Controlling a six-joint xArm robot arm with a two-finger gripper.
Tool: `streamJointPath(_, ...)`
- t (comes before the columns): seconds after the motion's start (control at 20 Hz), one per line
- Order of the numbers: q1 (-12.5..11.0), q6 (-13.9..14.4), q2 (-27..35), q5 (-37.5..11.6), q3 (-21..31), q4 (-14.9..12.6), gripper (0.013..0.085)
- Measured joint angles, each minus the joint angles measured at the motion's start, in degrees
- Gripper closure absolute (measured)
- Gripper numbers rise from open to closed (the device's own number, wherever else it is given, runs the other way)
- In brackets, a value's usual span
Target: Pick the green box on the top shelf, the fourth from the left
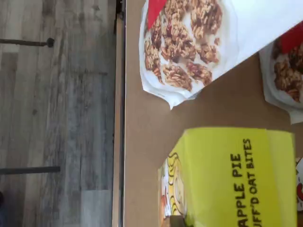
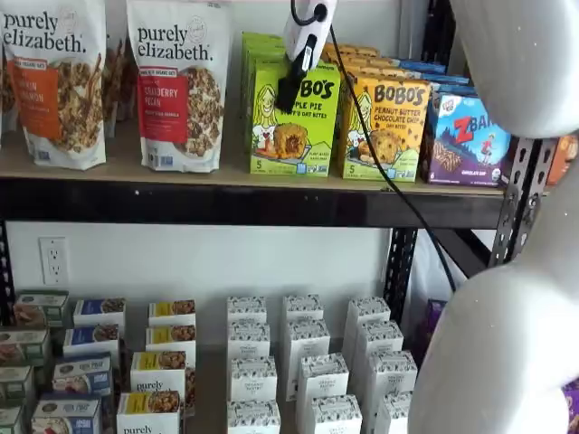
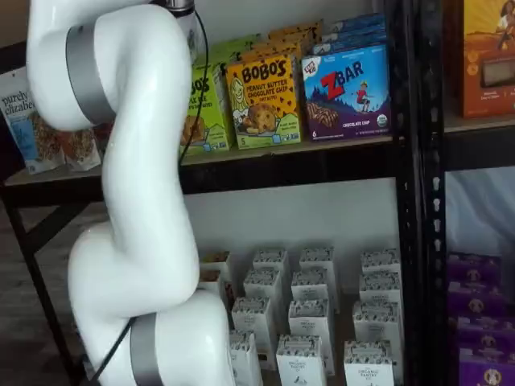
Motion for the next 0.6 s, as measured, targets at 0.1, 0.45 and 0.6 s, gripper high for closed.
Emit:
streamJointPath(0.1, -0.06, -0.04, -0.04, -0.01, 0.03, 0.23, 0.0690)
streamJointPath(0.45, 0.08, 0.24, 0.32, 1.55, -1.13, -0.02, 0.0730)
streamJointPath(0.6, 0.16, 0.50, 0.79, 3.94, -2.53, 0.19, 0.0730)
